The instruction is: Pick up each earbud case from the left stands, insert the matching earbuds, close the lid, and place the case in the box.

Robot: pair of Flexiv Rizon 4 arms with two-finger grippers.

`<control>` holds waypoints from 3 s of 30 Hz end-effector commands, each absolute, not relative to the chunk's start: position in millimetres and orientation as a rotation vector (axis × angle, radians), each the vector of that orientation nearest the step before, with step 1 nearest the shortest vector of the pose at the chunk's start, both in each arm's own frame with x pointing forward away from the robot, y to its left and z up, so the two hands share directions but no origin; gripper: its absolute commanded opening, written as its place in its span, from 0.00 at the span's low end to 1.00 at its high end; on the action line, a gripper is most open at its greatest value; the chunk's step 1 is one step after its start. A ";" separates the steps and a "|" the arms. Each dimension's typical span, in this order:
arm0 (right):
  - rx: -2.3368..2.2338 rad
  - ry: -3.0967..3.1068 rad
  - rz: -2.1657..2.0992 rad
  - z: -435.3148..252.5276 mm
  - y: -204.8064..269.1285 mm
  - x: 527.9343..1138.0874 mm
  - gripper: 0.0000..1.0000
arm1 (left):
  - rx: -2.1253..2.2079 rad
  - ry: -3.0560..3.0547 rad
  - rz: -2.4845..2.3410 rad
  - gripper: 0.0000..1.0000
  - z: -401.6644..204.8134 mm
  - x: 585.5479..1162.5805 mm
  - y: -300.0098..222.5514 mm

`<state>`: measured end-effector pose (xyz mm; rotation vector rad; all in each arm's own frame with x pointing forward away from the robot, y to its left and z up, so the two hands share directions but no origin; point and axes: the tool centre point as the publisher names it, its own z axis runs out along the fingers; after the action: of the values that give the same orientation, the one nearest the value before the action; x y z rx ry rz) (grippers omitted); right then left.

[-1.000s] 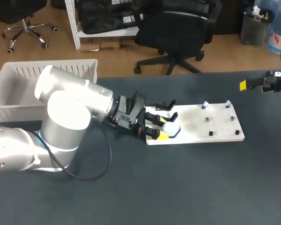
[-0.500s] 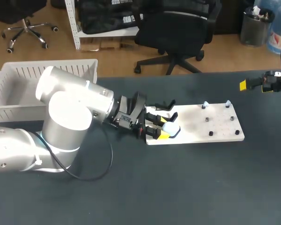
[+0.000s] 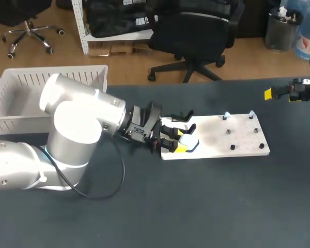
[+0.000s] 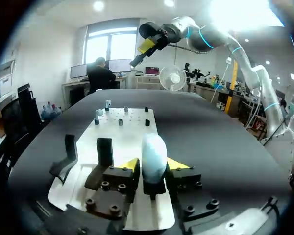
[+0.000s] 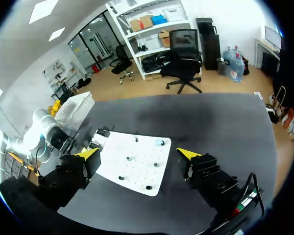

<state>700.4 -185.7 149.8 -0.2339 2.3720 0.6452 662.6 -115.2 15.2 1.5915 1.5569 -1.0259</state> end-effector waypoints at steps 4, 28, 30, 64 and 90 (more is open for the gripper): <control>-0.236 2.372 0.646 149.8 -186.3 700.6 1.00 | 1.588 1.543 -1.022 0.18 13.3 661.1 -114.2; -0.236 2.372 0.646 149.8 -186.3 700.6 1.00 | 1.353 1.327 -1.131 0.00 123.8 637.8 -86.5; -0.236 2.372 0.646 149.8 -186.3 700.6 1.00 | 1.333 1.317 -1.131 0.00 131.4 635.5 -82.6; -0.230 2.363 0.662 152.6 -187.6 700.0 1.00 | 1.297 1.262 -1.107 0.00 140.1 630.0 -79.5; -0.614 2.352 0.724 179.8 -80.6 613.5 1.00 | 1.331 1.150 -1.180 0.00 141.4 633.6 -109.1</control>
<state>619.1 -90.2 180.4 -0.6284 2.3484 0.7502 627.7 -106.4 142.7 1.3212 1.1555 -1.1684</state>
